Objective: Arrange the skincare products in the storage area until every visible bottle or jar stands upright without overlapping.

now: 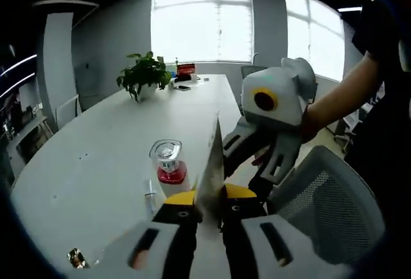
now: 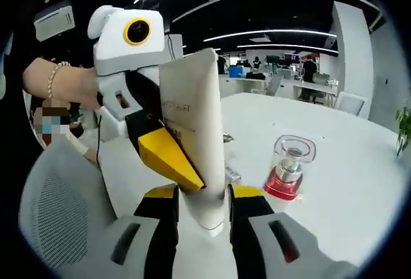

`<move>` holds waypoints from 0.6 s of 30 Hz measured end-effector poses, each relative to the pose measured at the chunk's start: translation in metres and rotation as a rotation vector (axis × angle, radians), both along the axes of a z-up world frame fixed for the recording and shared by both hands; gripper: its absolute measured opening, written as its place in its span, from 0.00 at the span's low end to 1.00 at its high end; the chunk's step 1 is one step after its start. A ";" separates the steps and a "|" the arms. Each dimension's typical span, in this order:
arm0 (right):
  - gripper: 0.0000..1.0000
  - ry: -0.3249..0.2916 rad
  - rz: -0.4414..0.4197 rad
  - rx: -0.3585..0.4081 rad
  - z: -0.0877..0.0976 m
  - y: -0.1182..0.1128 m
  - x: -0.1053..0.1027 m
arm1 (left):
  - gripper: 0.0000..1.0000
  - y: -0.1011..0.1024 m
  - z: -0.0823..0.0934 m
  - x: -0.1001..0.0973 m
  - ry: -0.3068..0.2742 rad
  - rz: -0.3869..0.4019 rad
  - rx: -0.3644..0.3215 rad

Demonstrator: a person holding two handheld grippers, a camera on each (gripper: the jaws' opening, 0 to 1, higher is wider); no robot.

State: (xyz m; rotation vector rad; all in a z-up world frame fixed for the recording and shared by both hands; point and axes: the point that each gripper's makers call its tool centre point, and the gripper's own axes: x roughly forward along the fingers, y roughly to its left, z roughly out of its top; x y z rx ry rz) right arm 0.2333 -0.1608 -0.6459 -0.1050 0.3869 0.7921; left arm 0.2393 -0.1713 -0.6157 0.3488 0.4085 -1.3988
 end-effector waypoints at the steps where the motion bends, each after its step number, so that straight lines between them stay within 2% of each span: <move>1: 0.30 0.000 -0.007 -0.003 0.000 -0.003 -0.001 | 0.09 0.000 -0.002 0.002 0.001 0.000 -0.004; 9: 0.32 0.025 -0.079 0.004 -0.006 -0.025 -0.004 | 0.09 -0.002 -0.018 0.012 -0.002 0.008 -0.015; 11: 0.33 0.028 -0.093 0.006 -0.007 -0.028 -0.004 | 0.09 -0.003 -0.017 0.012 -0.006 0.013 -0.019; 18: 0.36 0.037 -0.135 0.007 -0.013 -0.041 -0.005 | 0.09 -0.007 -0.030 0.027 -0.021 0.012 -0.011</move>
